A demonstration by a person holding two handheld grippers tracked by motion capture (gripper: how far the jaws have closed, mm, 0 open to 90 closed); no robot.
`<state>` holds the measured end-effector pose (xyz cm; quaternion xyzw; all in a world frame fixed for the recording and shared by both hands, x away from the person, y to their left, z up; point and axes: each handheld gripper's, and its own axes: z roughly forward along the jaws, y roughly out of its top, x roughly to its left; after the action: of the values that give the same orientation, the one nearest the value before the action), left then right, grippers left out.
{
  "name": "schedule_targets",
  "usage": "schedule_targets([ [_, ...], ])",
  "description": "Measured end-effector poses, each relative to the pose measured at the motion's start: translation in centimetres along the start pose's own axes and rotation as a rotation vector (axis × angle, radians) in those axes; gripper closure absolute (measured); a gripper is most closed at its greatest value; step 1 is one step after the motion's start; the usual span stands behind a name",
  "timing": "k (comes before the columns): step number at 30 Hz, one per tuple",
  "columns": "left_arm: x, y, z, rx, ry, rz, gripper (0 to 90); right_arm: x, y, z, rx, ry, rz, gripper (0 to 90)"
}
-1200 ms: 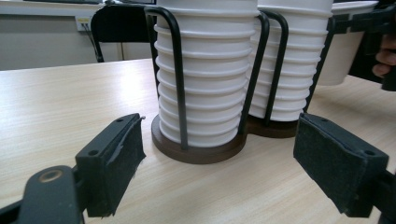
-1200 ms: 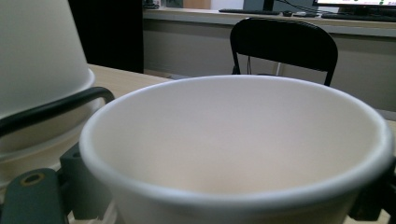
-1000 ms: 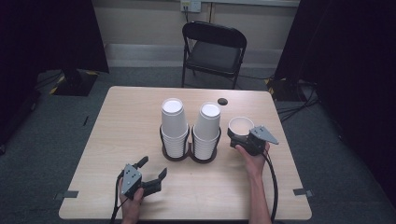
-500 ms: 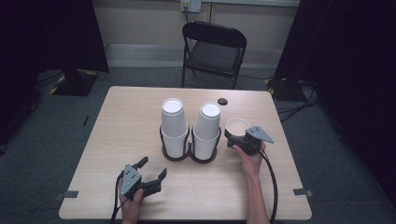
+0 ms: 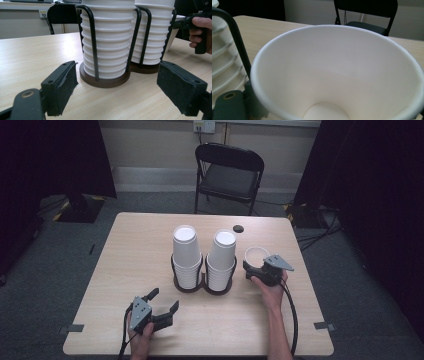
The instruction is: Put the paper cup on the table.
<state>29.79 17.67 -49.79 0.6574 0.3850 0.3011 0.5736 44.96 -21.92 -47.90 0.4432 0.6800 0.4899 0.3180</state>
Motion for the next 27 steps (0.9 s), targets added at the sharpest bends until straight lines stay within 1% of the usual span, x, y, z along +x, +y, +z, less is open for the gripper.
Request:
schedule_targets([
  [2, 0.0, 0.0, 0.0, -0.003, 0.001, 0.004, 16.2, -0.1, -0.1, 0.1, 0.014, 0.008, 0.001, 11.1],
  [3, 0.0, 0.0, 0.0, -0.003, 0.002, 0.004, 16.2, -0.2, -0.2, 0.1, 0.028, 0.013, 0.009, 11.6],
  [4, 0.0, 0.0, 0.0, -0.003, 0.001, 0.004, 16.2, -0.2, -0.2, 0.1, 0.028, 0.013, 0.009, 11.6],
  [7, 0.0, 0.0, -0.1, -0.006, 0.002, -0.001, 16.2, -0.2, -0.3, 0.1, 0.037, 0.002, 0.008, 12.0],
  [9, 0.0, -0.1, -0.1, -0.013, 0.001, -0.006, 16.2, -0.1, -0.3, 0.1, 0.044, -0.011, 0.022, 12.3],
  [11, 0.0, -0.1, -0.1, -0.013, -0.001, -0.004, 16.2, 0.0, -0.3, 0.1, 0.048, -0.013, 0.021, 12.4],
  [14, 0.0, -0.1, -0.1, -0.013, 0.005, -0.002, 16.2, 0.1, -0.4, 0.0, 0.074, -0.016, 0.007, 12.8],
  [15, -0.1, -0.1, -0.1, -0.014, 0.005, 0.000, 16.2, 0.2, -0.5, 0.1, 0.096, -0.010, 0.013, 12.9],
  [16, -0.1, -0.1, -0.1, -0.014, 0.005, 0.000, 16.2, 0.2, -0.5, 0.1, 0.096, -0.010, 0.013, 12.9],
  [17, -0.1, -0.1, -0.1, -0.013, 0.005, 0.003, 16.2, 0.1, -0.8, 0.4, 0.126, -0.005, 0.023, 13.2],
  [18, -0.1, -0.1, -0.1, -0.013, 0.005, 0.003, 16.2, 0.1, -0.8, 0.4, 0.126, -0.005, 0.023, 13.2],
  [20, -0.1, -0.1, -0.1, -0.015, 0.006, 0.003, 16.2, 0.1, -1.1, 0.5, 0.149, -0.007, 0.031, 13.4],
  [23, -0.1, -0.1, -0.1, -0.010, 0.007, 0.001, 16.2, 0.2, -1.2, 0.5, 0.163, -0.024, 0.045, 13.5],
  [27, -0.1, 0.0, -0.1, -0.009, 0.006, 0.000, 16.2, 0.3, -1.1, 0.3, 0.183, -0.028, 0.041, 13.6],
])
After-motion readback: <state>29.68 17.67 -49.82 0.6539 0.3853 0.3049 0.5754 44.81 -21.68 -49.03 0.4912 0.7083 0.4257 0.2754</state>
